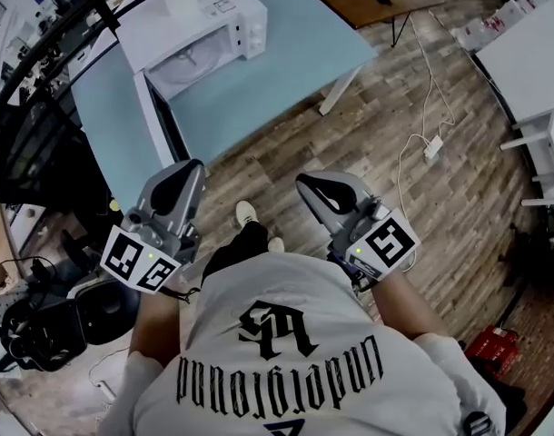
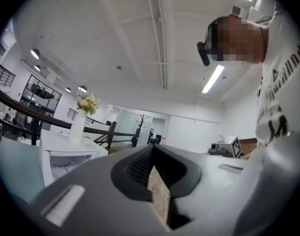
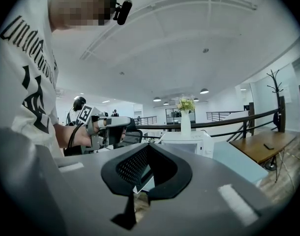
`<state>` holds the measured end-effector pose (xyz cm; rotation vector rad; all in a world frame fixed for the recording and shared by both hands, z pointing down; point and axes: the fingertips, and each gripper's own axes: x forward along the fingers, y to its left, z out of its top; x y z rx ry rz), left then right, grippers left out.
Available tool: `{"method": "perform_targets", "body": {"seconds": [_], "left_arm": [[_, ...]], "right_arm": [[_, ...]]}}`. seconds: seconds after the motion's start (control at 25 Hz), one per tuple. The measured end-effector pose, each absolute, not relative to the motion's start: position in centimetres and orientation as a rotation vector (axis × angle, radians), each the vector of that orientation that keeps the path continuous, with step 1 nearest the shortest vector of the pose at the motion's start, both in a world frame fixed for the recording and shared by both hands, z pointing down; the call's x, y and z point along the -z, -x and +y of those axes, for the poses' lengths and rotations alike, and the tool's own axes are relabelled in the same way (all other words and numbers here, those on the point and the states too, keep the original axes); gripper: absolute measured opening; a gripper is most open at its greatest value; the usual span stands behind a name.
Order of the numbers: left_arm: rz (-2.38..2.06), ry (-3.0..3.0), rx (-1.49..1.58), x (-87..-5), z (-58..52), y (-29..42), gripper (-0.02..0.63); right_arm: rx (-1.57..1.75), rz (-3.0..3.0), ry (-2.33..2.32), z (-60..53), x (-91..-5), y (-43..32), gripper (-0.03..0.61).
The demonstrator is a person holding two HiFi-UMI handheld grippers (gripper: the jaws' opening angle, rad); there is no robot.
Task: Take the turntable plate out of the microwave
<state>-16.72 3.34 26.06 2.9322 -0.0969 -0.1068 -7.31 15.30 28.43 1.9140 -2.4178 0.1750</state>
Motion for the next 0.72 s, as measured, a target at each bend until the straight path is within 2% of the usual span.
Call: {"method": "perform_targets", "body": {"seconds": [0.28, 0.72], "left_arm": [[-0.073, -3.001, 0.13, -25.3, 0.0, 13.2, 0.05], [-0.144, -3.001, 0.101, -25.1, -8.4, 11.2, 0.051]], "right_arm": [[-0.153, -2.397, -1.923, 10.6, -27.8, 3.7, 0.003], [-0.141, -2.438, -1.865, 1.5, -27.0, 2.3, 0.003]]}}
